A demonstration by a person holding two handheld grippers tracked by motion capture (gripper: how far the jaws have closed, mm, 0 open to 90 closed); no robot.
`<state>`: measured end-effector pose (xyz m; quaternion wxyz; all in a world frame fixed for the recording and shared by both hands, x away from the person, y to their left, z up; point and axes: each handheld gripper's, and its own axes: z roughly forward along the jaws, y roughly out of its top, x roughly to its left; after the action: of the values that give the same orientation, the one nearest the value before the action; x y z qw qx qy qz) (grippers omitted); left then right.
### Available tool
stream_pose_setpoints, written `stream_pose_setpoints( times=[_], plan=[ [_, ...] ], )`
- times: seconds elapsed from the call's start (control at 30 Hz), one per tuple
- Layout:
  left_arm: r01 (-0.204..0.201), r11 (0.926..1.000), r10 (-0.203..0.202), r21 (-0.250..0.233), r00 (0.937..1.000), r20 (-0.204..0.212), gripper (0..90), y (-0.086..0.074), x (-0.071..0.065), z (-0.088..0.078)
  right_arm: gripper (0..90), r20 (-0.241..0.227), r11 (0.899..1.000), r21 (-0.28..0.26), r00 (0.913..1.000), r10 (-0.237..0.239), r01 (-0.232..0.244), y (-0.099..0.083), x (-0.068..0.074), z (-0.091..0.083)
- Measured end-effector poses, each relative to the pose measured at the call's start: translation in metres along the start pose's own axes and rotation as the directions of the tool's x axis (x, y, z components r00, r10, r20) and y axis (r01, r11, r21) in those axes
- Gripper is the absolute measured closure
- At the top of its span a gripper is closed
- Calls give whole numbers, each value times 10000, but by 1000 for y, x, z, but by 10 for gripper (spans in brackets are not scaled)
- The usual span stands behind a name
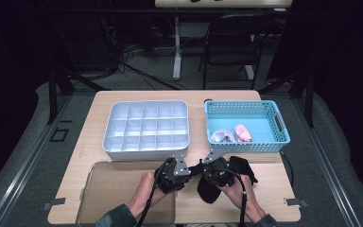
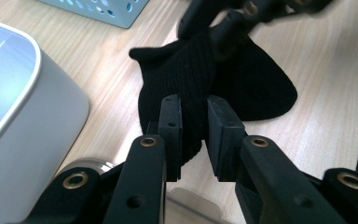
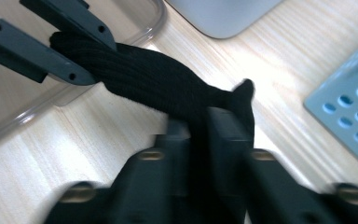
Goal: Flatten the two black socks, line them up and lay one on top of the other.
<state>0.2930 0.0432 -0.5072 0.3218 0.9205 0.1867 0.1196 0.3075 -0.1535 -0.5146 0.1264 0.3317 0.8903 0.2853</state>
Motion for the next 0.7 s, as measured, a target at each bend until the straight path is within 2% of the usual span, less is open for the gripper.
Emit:
stream_pose_setpoints(
  times=[0.03,0.07,0.13,0.17,0.2,0.27,0.37,0.43,0.53,0.57,0.6,0.67,0.7],
  plan=[
    [55,10000,-55,-23,10000,-43,731,0,1,0,862,-290,9987,-112,9983,500,-504,-1,-4,-2],
    [125,9999,-125,-36,9998,-122,702,-1,1,0,863,-387,9966,-173,9960,803,-810,-2,-6,-3],
    [249,9997,-248,63,9995,-193,630,-1,0,0,865,-621,9842,-158,9826,1752,-1765,-6,-14,-7],
    [291,9995,-289,149,9995,-150,586,-2,1,0,865,-736,9747,-192,9725,2209,-2229,-8,-17,-7],
    [342,9992,-342,209,9994,-6,565,-2,1,0,865,-943,9625,-52,9583,2697,-2714,-13,-22,-9],
    [362,9988,-366,318,9993,113,524,-3,-2,3,863,-1003,9355,-99,9312,3505,-3532,-22,-30,-10],
    [134,9981,-162,598,9987,478,495,-2,-13,12,857,-1145,9033,37,8972,4266,-4290,-33,-38,-11],
    [-118,9974,67,708,9973,729,489,-2,-22,19,848,-1187,8910,67,8844,4515,-4539,-36,-40,-11],
    [-419,9951,332,897,9949,957,484,-2,-33,30,839,-1518,8812,126,8702,4687,-4725,-36,-38,-7],
    [-499,9937,383,1008,9928,1138,486,-2,-35,33,834,-1471,8805,112,8702,4703,-4740,-35,-36,-5],
    [-515,9936,394,1001,9921,1191,491,-2,-37,37,829,-1478,8879,234,8768,4576,-4595,-34,-34,-3],
    [-584,9921,436,1111,9904,1313,500,-3,-42,42,821,-1537,8891,362,8766,4561,-4563,-33,-29,2],
    [-635,9919,486,1100,9899,1331,507,-3,-44,44,818,-1523,8937,450,8811,4478,-4464,-32,-28,3]
  ],
)
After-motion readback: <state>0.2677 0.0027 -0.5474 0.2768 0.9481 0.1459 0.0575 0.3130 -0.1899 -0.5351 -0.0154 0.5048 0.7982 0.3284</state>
